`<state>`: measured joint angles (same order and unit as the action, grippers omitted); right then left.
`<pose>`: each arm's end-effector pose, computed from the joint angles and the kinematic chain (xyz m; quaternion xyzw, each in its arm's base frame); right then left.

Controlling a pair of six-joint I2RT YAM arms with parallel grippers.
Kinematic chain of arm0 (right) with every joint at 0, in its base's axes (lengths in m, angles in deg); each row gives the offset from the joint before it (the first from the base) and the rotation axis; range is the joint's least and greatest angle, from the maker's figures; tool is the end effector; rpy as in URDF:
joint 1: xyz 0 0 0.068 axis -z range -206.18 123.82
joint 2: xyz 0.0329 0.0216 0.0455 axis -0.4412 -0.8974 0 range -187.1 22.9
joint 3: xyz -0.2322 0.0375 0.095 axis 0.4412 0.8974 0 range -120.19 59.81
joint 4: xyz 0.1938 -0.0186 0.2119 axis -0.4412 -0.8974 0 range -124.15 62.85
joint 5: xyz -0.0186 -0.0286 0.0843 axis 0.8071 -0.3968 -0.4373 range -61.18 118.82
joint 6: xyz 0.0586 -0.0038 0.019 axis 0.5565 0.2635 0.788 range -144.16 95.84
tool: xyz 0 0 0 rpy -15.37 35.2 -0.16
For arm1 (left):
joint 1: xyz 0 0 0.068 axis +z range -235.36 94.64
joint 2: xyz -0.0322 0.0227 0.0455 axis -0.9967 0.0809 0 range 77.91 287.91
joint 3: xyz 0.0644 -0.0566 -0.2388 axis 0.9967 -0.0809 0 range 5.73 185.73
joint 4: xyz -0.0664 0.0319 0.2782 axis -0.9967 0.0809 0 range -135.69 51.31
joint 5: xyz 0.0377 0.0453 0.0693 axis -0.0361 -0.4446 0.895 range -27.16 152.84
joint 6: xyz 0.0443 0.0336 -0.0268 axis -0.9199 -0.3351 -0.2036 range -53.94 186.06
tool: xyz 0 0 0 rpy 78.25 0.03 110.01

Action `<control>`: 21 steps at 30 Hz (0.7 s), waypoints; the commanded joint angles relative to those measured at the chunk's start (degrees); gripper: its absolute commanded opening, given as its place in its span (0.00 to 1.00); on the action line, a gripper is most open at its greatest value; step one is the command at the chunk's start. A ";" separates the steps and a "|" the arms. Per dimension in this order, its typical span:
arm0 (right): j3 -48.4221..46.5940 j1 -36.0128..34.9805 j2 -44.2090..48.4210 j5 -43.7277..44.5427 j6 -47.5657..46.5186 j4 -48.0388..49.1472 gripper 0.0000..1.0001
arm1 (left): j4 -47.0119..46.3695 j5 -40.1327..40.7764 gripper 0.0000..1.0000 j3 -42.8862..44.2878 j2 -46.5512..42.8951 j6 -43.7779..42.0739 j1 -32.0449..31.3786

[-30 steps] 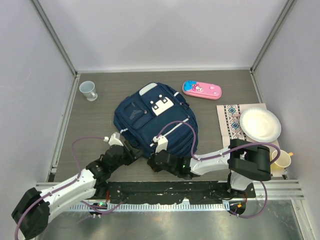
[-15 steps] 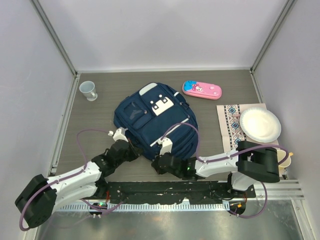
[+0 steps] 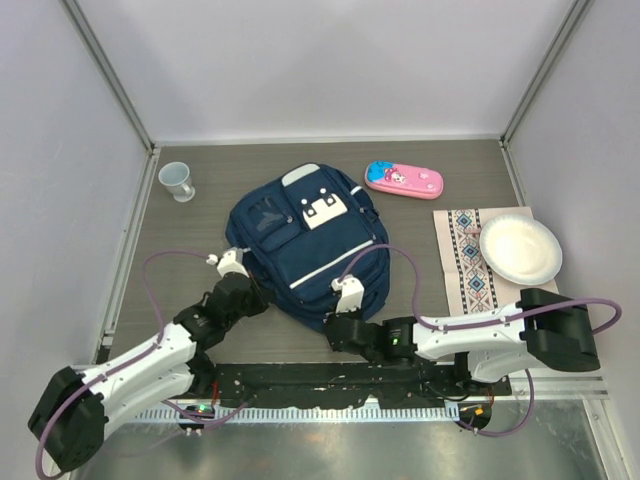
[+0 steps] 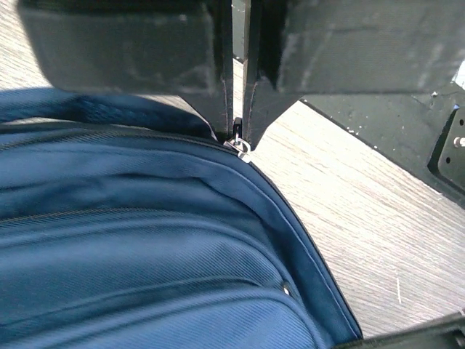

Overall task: Pack the student bag
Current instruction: Zip the student bag at the center of the board.

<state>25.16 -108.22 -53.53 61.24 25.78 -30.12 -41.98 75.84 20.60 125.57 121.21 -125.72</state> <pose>0.0644 0.2805 0.1341 -0.1419 0.8815 0.2326 0.3857 0.1695 -0.1303 0.1256 -0.1648 0.8733 -0.2632 0.3754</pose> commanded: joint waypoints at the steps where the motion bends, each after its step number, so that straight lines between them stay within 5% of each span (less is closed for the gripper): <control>1: 0.99 -0.49 2.86 1.06 -0.27 -4.25 0.01 | 7.44 9.07 0.00 1.91 -6.15 -5.67 6.51; 8: -0.23 -0.49 -1.78 -1.66 -4.58 5.05 0.01 | 9.92 -1.46 0.04 6.39 -5.05 -9.98 18.01; 9: -0.85 -0.40 -2.76 -1.66 -5.10 5.77 0.01 | 9.48 -3.31 0.13 6.74 -4.42 -9.81 18.56; 10: -2.25 -0.40 -3.98 -1.66 -5.98 6.30 0.01 | 8.87 -6.28 0.45 7.10 -3.72 -9.63 18.74; 11: -2.96 -0.31 -4.95 -1.58 -6.16 6.56 0.01 | 8.78 -7.27 0.60 7.53 -3.45 -9.19 18.82; 13: -4.80 0.12 -7.33 -1.92 -6.60 6.57 0.01 | 8.95 -9.81 0.78 7.36 -4.59 -8.05 18.74; 15: -4.90 0.47 -7.60 -2.54 -6.60 7.79 0.01 | 9.91 -11.14 0.92 6.22 -8.52 -6.12 18.74; 21: -3.75 2.59 -6.64 -4.92 -7.57 12.01 0.01 | 14.05 -19.92 0.97 2.36 -21.09 2.31 18.65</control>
<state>22.67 -106.87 -61.13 56.50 19.83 -23.60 -28.87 64.95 25.24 111.31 116.86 -106.96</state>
